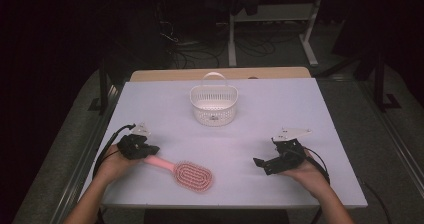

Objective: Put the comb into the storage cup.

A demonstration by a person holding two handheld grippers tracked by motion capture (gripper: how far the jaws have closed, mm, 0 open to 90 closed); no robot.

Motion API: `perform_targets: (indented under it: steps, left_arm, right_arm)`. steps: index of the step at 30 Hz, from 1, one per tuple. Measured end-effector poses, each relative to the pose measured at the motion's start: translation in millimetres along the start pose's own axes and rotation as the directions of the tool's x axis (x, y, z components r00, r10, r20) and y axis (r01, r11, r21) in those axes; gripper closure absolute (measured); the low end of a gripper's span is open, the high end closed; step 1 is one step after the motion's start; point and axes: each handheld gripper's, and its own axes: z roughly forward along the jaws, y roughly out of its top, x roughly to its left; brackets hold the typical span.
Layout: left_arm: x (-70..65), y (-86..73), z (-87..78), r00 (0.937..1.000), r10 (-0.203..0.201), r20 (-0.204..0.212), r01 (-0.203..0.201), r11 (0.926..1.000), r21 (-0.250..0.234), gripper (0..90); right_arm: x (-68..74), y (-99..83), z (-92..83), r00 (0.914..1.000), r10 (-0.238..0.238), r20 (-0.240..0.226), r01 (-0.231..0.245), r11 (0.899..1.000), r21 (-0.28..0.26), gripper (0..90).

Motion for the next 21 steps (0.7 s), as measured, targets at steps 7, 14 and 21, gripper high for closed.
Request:
perform_targets:
  steps: [7,14,21]
  left_arm:
    - [-3.9,-10.1,-6.0,0.9999,-0.003,-0.011,0.003,1.0,0.006,90.0]
    - [-9.5,-19.0,-11.9,0.9999,-0.006,-0.011,0.006,1.0,-0.001,90.0]
    - [-15.2,-27.0,-17.0,0.9999,-0.01,-0.008,0.01,0.9999,-0.006,90.0]
  right_arm:
    - [-0.2,0.0,-0.5,1.0,0.004,0.0,-0.004,1.0,-0.003,0.0]
    - [-0.1,-0.1,-0.8,1.0,0.005,-0.001,-0.005,1.0,-0.004,0.0]
    - [-0.1,-0.1,-1.3,1.0,0.008,-0.001,-0.008,1.0,-0.005,0.0]
